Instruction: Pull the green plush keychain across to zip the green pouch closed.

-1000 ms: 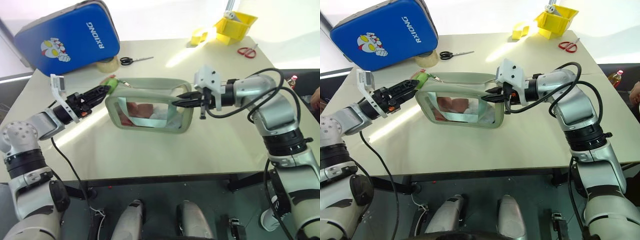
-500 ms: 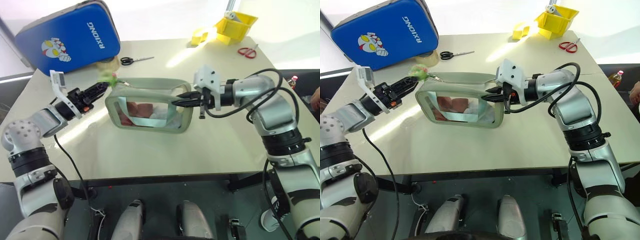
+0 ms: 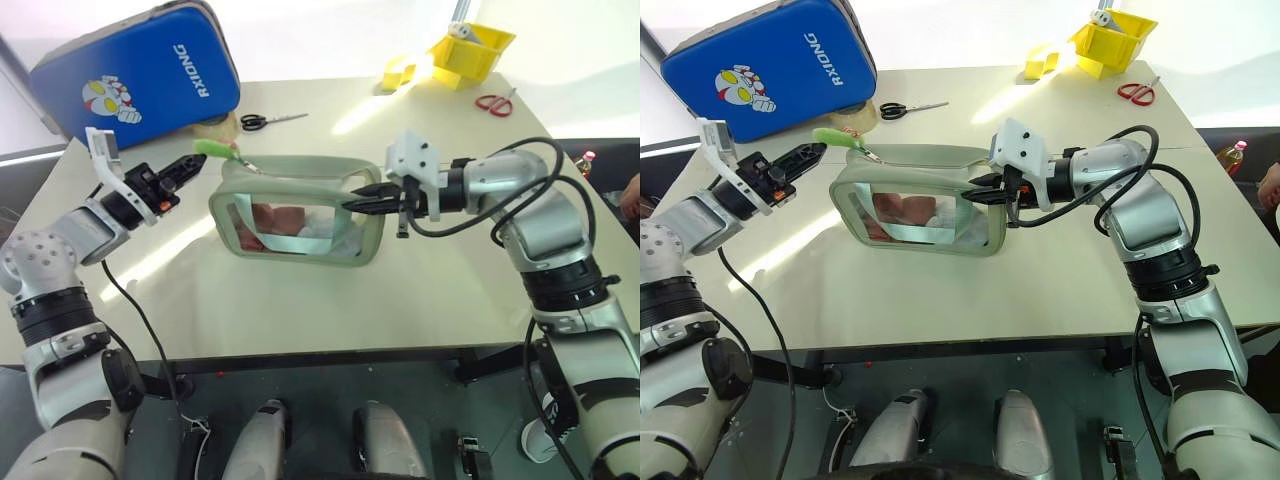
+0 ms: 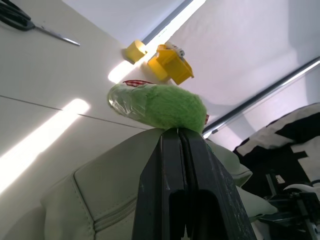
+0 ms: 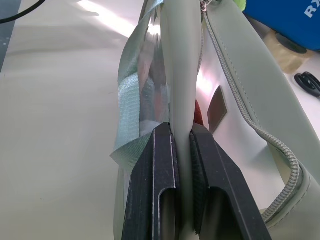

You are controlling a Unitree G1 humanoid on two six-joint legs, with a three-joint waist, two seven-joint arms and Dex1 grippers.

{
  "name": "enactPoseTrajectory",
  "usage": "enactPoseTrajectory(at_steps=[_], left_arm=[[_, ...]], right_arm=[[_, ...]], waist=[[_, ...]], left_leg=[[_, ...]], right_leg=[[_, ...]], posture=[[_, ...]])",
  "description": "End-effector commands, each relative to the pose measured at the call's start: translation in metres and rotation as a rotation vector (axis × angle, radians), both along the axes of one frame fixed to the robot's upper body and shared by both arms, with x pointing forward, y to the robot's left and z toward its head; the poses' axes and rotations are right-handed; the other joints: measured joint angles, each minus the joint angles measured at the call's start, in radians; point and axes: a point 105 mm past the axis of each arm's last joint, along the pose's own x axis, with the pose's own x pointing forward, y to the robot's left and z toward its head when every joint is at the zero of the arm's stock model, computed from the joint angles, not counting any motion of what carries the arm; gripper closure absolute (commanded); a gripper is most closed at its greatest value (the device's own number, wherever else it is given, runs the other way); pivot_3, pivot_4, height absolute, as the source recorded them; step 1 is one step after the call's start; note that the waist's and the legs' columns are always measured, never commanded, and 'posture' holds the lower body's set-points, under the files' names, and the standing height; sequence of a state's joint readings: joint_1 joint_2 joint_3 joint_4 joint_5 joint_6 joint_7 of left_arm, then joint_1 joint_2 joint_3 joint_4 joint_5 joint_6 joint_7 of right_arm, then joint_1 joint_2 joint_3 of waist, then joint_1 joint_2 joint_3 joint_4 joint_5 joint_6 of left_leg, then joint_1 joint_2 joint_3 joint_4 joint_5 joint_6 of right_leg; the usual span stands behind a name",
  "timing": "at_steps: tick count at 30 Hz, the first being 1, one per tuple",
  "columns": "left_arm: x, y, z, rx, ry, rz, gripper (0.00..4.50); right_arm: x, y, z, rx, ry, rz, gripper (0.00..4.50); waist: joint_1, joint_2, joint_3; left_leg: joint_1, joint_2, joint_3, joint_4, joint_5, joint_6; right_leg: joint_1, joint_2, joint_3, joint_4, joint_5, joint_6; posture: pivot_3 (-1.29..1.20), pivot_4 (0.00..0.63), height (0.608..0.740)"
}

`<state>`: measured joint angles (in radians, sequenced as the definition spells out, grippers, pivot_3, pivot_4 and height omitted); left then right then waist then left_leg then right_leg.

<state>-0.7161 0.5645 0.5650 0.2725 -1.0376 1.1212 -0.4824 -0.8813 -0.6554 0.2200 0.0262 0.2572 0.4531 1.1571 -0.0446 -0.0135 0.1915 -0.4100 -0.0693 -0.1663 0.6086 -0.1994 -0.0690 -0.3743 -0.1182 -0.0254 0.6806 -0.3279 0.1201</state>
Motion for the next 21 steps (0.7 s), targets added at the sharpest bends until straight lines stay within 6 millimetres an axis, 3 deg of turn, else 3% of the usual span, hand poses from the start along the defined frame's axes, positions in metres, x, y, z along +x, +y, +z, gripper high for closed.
enactPoseTrajectory(at_steps=[1,7,15,21], left_arm=[[-0.013,0.001,0.015,0.017,-0.083,-0.029,3.12],[-0.016,0.007,0.009,0.013,-0.056,-0.003,0.05],[0.001,-0.002,0.003,-0.08,-0.02,0.015,0.05],[0.019,0.003,-0.001,-0.152,0.013,0.069,0.05]], right_arm=[[-0.001,-0.001,0.016,0.031,-0.055,0.006,4.5],[-0.002,-0.003,0.016,0.026,-0.051,0.005,4.5],[-0.003,0.0,0.015,0.022,-0.047,0.017,4.5],[-0.005,0.003,0.015,0.022,-0.042,0.029,4.5]], waist=[[-0.001,0.0,0.0],[0.002,0.0,0.0],[0.002,-0.001,0.0],[0.0,-0.001,0.0]], left_leg=[[0.0,0.0,0.0,0.0,0.0,0.0],[0.0,0.0,0.0,0.0,0.0,0.0],[0.0,0.0,0.0,0.0,0.0,0.0],[0.0,0.0,0.0,0.0,0.0,0.0]], right_leg=[[0.0,0.0,0.0,0.0,0.0,0.0],[0.0,0.0,0.0,0.0,0.0,0.0],[0.0,0.0,0.0,0.0,0.0,0.0],[0.0,0.0,0.0,0.0,0.0,0.0]], posture=[[0.0,0.15,0.74],[0.0,0.15,0.74],[0.0,0.15,0.74],[0.0,0.15,0.74]])
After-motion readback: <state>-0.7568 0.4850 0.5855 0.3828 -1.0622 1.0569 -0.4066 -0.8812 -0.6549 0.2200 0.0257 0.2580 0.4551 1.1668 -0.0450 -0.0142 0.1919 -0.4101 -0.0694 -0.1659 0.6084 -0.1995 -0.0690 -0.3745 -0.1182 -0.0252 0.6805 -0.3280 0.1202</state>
